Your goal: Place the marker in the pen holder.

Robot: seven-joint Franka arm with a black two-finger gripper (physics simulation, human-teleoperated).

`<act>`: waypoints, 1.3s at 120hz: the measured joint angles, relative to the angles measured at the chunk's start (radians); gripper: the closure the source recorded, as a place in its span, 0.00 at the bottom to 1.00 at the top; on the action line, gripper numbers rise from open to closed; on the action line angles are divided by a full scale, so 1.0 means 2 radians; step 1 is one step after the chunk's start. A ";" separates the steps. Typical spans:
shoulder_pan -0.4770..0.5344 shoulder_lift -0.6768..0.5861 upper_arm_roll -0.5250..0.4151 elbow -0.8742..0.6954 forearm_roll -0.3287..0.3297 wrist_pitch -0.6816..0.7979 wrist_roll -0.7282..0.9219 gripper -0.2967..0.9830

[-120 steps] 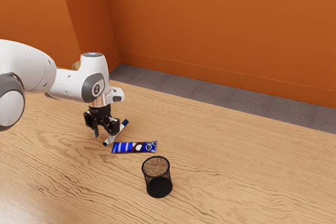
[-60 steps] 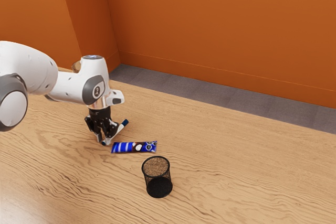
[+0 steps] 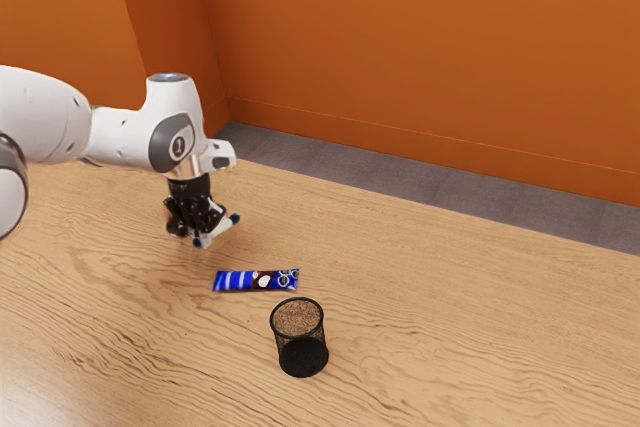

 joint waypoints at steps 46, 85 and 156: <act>-0.047 -0.098 -0.005 0.036 0.004 -0.139 -0.005 0.85; -0.137 -0.139 -0.005 0.084 0.031 -0.374 -0.015 0.84; -0.271 -0.081 -0.005 0.119 0.042 -0.499 -0.060 0.83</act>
